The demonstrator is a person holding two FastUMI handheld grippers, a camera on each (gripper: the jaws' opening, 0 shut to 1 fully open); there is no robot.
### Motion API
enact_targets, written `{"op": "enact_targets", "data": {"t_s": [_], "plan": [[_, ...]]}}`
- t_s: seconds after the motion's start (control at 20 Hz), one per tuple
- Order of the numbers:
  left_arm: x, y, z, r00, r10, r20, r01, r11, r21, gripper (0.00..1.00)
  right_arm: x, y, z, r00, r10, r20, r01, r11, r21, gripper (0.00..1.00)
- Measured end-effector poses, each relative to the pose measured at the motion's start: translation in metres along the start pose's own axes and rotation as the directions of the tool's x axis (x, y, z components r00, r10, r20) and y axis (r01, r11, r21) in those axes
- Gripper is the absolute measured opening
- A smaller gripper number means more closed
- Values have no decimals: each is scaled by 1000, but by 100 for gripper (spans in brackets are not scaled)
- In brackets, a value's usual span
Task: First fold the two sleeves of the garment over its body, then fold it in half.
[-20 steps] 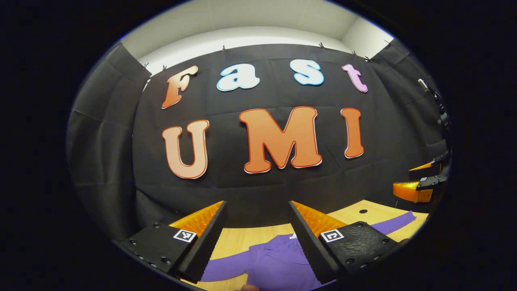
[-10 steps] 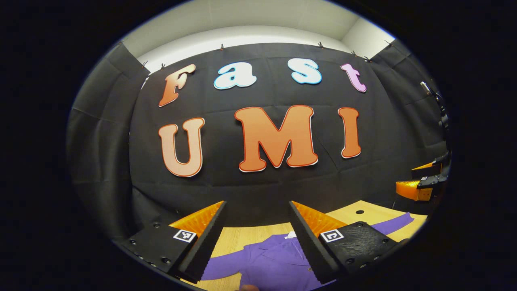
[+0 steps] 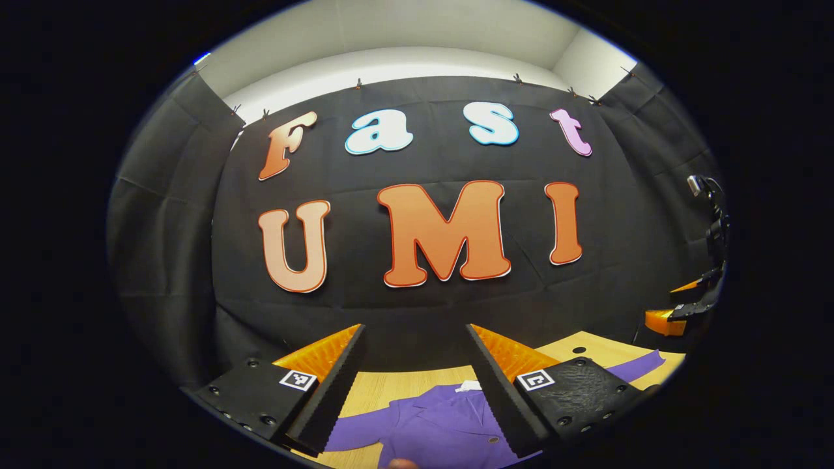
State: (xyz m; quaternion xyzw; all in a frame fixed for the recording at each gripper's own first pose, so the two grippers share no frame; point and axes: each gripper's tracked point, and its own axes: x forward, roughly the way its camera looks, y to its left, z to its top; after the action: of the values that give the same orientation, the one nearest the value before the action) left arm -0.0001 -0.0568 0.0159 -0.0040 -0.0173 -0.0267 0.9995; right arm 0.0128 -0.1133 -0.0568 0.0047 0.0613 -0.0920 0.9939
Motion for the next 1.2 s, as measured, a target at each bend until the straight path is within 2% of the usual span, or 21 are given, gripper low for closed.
{"op": "enact_targets", "data": {"t_s": [0.15, 0.3, 0.55, 0.75, 0.9, 1.2], "plan": [[-4, -5, 4, 1000, 9, 2, -9, 1000, 8, 95, 16, -33, -25, 996, -68, -54, 67, 998, -14, 96], [-8, -8, 4, 1000, 26, -4, -26, 1000, 16, 95, 30, -70, -62, 979, -131, -156, 126, 991, -42, 96], [-17, -10, 3, 996, 82, -26, -82, 997, 6, 95, 43, -112, -96, 950, -184, -254, 185, 982, -18, 96], [-24, -16, -1, 992, 120, -43, -119, 993, 20, 95, 63, -151, -123, 925, -212, -315, 223, 975, 1, 96], [-31, -21, -9, 986, 150, -66, -149, 989, 23, 95, 76, -174, -150, 895, -223, -387, 241, 971, -4, 97], [-39, -30, -17, 977, 189, -104, -185, 982, 43, 96, 102, -196, -192, 836, -175, -520, 248, 966, 73, 96]]}}
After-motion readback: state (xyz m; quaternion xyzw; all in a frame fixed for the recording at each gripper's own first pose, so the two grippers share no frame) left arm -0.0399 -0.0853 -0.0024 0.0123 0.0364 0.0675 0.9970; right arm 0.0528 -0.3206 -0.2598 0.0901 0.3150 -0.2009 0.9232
